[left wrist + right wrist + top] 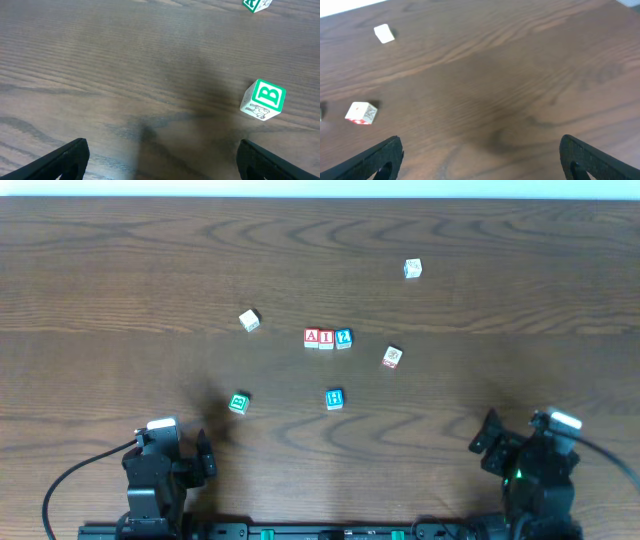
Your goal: Spell out Ai2
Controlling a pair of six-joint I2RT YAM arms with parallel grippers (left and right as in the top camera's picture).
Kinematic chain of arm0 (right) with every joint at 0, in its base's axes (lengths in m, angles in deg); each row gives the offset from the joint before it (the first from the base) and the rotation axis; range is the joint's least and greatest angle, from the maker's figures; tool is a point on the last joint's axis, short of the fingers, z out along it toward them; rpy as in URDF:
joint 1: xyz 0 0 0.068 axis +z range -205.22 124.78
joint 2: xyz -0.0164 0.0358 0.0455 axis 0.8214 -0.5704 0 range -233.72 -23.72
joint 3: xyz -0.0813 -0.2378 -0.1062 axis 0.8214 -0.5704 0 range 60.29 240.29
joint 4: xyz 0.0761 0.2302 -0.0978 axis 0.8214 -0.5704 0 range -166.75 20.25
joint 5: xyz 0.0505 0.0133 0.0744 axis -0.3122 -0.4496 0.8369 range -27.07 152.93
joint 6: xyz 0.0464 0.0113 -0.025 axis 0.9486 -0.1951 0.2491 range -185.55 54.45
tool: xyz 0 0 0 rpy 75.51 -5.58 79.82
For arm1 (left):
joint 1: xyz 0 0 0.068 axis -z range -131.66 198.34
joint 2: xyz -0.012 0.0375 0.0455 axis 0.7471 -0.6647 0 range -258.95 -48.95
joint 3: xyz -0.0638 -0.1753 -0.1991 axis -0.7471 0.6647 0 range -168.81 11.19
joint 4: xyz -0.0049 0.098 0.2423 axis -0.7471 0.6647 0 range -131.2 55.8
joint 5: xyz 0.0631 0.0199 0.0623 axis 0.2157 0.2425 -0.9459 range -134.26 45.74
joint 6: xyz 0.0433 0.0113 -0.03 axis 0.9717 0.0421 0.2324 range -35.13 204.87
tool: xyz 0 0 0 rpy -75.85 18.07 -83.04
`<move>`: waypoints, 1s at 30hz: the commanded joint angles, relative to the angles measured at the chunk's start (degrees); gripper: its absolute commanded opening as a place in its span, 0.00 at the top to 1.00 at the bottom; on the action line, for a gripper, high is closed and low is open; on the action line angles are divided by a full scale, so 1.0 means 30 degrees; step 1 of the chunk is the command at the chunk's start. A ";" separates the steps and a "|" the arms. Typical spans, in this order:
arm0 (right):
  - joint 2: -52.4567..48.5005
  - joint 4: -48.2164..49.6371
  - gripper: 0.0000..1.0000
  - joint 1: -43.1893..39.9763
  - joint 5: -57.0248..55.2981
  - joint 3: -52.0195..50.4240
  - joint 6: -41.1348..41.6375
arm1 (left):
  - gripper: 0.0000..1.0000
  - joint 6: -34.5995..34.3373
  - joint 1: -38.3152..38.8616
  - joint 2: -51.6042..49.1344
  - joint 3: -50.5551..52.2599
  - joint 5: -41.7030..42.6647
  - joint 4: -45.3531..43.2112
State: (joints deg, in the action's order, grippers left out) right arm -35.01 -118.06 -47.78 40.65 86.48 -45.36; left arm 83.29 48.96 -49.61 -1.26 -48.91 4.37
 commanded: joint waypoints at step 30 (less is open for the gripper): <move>0.3657 0.1625 0.01 -0.0976 0.4947 -0.5581 -0.3978 | 0.05 0.0109 -0.0080 0.0117 0.0568 0.0007 0.0794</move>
State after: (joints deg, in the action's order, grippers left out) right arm -24.68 -113.21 -50.29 55.29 70.35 -56.23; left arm 83.26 48.96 -49.57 -1.26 -48.91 4.37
